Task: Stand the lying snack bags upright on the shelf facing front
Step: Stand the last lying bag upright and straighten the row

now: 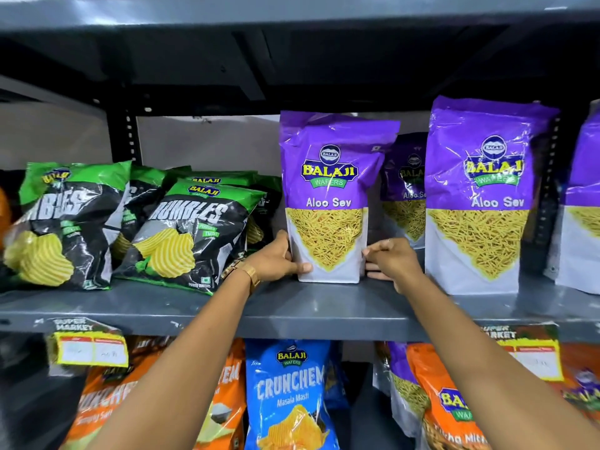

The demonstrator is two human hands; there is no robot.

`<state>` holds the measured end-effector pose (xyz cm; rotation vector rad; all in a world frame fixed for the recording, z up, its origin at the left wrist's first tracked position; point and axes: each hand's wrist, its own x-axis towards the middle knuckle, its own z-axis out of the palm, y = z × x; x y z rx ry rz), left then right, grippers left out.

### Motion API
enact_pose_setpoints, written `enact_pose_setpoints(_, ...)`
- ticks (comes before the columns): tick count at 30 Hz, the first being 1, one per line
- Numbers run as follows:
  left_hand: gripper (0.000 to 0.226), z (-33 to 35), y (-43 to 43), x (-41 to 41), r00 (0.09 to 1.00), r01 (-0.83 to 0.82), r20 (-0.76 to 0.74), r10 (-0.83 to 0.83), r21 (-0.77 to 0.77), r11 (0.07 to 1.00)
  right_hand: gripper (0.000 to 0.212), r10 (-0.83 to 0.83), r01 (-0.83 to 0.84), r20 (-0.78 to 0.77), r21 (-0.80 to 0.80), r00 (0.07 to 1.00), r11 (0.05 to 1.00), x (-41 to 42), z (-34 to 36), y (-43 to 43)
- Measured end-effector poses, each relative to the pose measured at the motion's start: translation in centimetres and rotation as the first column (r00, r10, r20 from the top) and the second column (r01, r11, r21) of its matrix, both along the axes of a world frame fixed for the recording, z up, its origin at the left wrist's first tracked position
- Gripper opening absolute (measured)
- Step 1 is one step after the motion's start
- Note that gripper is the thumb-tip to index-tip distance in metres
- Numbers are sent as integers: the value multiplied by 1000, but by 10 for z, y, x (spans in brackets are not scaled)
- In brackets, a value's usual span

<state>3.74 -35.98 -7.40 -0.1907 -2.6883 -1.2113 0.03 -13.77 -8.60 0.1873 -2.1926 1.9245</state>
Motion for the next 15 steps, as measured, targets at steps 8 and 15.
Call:
enact_pose_setpoints(8,48,-16,18,34,993,-66,-85,86,216,974,7,14,-18,-76,-40,997,999,24,-16,8)
enact_pose_setpoints(15,54,-34,33,42,949,-144,-218,228,345,927,34,22,-28,-133,-46,991,999,32,-14,8)
